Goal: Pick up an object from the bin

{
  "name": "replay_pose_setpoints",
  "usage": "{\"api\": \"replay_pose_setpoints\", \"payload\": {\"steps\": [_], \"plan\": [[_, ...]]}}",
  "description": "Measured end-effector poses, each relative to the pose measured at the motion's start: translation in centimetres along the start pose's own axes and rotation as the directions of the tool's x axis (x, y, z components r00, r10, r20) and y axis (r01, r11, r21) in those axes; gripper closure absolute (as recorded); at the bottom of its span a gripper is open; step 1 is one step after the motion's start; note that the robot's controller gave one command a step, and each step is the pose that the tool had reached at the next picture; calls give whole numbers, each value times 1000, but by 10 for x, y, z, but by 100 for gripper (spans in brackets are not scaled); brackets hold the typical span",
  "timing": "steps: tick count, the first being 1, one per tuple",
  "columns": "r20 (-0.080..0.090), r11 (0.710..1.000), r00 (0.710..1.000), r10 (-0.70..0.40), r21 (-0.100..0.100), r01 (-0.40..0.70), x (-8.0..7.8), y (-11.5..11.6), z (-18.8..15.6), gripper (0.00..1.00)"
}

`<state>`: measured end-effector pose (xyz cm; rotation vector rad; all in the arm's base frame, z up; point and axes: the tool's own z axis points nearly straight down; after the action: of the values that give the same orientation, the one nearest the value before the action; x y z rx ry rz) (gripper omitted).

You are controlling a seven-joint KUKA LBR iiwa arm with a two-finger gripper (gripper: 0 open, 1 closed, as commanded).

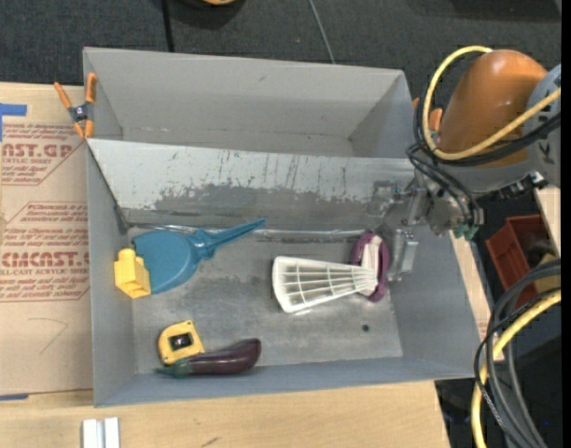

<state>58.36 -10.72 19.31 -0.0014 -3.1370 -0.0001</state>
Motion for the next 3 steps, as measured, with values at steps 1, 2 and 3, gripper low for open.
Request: {"api": "replay_pose_setpoints", "payload": {"steps": [1,2,3], "plan": [[7,1000,1000,-1,1,1,-1,0,-5,0],[12,998,998,-65,3,65,0,7,29,0],[4,1000,1000,2,-1,-2,6,15,54,0]]}}
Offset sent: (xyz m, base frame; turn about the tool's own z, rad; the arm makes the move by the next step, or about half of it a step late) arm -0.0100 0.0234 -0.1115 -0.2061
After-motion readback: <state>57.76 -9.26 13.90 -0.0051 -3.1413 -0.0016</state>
